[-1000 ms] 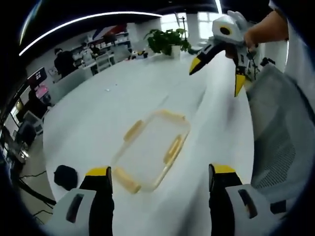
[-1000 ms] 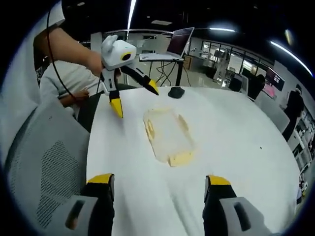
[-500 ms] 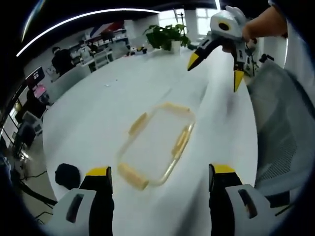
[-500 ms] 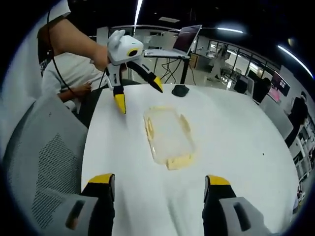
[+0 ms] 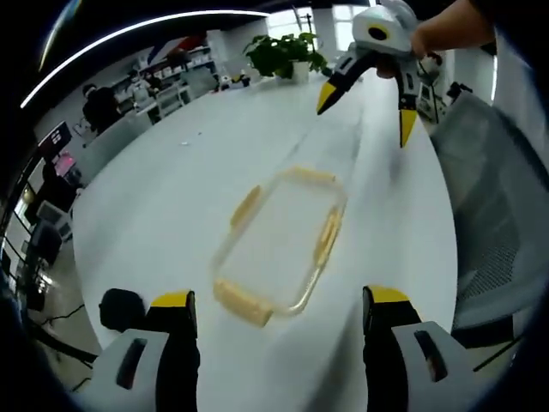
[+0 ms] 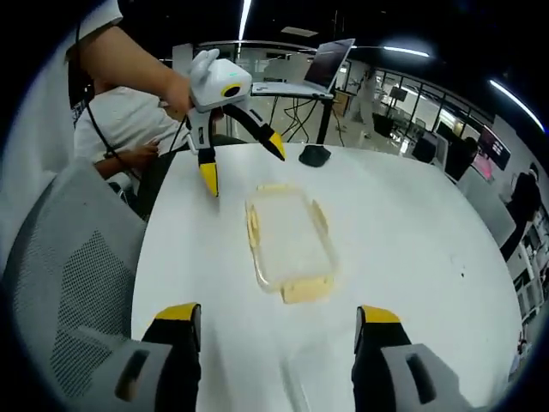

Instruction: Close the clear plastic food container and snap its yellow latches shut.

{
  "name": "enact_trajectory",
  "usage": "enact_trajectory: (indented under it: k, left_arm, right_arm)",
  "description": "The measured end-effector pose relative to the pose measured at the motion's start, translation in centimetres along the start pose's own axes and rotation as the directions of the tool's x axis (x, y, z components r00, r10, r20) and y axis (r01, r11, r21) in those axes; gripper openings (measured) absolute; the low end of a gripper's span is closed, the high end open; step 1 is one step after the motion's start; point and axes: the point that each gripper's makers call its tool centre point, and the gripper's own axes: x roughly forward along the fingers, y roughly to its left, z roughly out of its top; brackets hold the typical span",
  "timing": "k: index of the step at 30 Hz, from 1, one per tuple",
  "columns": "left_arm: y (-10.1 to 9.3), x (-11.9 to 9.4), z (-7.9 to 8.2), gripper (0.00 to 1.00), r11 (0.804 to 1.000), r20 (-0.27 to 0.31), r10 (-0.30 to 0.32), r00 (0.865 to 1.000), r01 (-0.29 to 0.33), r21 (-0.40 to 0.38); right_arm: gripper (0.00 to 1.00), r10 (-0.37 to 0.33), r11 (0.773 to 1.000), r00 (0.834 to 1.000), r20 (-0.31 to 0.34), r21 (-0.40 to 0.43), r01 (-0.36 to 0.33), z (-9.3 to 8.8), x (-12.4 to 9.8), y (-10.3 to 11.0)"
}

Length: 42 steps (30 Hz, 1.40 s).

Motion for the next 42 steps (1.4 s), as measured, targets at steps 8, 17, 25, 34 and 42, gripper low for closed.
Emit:
enact_trajectory:
  k: [8, 17, 25, 34, 42]
  left_arm:
    - [0.6, 0.2, -0.7, 0.76, 0.999, -0.032, -0.011, 0.999, 0.012, 0.045]
    - [1.4, 1.0, -0.8, 0.76, 0.995, -0.066, -0.020, 0.998, 0.026, 0.100]
    - [2.0, 1.4, -0.9, 0.76, 0.983, -0.103, -0.034, 0.994, 0.051, 0.174]
    - [2.7, 1.7, -1.1, 0.74, 0.973, -0.126, -0.042, 0.991, 0.069, 0.222]
    - [2.7, 2.2, -1.7, 0.72, 0.956, -0.177, -0.051, 0.983, 0.099, 0.275]
  right_arm:
    - [0.70, 0.010, 0.999, 1.000, -0.016, -0.053, -0.011, 0.5, 0.7, -0.9]
    - [0.68, 0.027, 0.994, 0.999, -0.043, -0.108, -0.032, 0.6, 1.6, -2.1]
    - [0.67, 0.044, 0.991, 0.997, -0.058, -0.126, -0.051, 0.8, 2.4, -2.9]
    - [0.66, 0.067, 0.987, 0.996, -0.062, -0.140, -0.075, 1.3, 3.2, -3.3]
    - [0.65, 0.085, 0.984, 0.994, -0.074, -0.150, -0.095, 1.3, 4.2, -3.4]
